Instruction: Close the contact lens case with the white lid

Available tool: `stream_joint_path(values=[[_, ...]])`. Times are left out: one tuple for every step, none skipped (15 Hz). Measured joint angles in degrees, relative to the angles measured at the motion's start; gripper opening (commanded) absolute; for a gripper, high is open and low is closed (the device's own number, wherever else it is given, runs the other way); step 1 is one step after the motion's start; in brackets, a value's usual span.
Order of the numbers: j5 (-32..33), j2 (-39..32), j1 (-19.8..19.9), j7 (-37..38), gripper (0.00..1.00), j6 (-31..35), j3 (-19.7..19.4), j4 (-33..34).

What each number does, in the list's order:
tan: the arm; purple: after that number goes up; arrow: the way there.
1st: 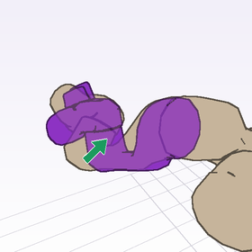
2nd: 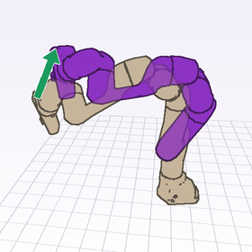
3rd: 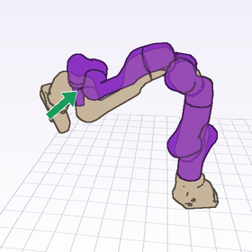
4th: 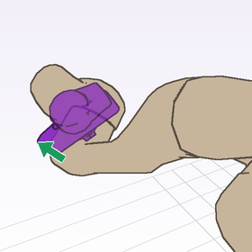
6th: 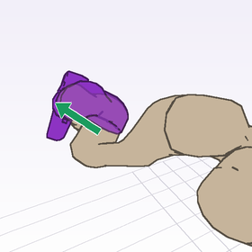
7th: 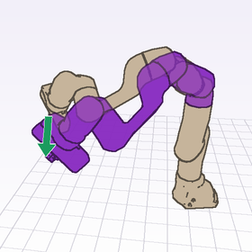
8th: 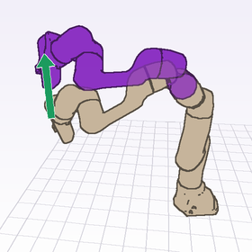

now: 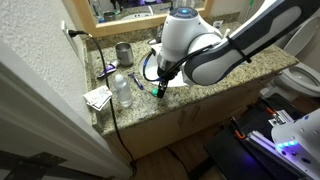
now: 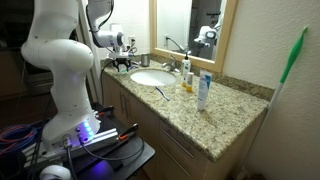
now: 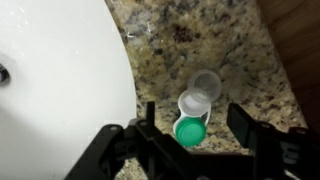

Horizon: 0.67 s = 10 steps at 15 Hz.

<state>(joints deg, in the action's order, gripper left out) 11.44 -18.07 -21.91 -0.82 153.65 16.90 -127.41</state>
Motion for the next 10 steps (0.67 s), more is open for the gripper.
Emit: stream_joint_path(values=[[0.9, 0.3, -0.4, 1.0, 1.0, 0.0, -0.2, 0.0], [1.4, 0.8, -0.7, 1.7, 1.0, 0.0, -0.3, 0.0], [1.5, 1.2, -0.9, 2.1, 1.0, 0.0, -0.4, 0.0], [1.4, 1.4, -1.0, 2.4, 1.0, -0.2, -0.3, 0.0], [1.0, 1.4, -1.0, 2.6, 1.0, -0.6, -0.1, -0.1], [0.3, 1.4, -1.0, 2.8, 1.0, -1.1, 0.1, -0.4], [-0.4, 1.4, -1.0, 3.3, 1.0, -1.2, 0.3, -0.8], [-1.3, 1.5, -1.0, 3.8, 1.0, -1.1, 0.6, -1.5], [-2.4, 1.5, -1.0, 4.1, 1.0, -0.9, 0.7, -2.2], [-3.2, 1.7, -1.0, 4.6, 1.0, -0.6, 0.8, -3.0]])
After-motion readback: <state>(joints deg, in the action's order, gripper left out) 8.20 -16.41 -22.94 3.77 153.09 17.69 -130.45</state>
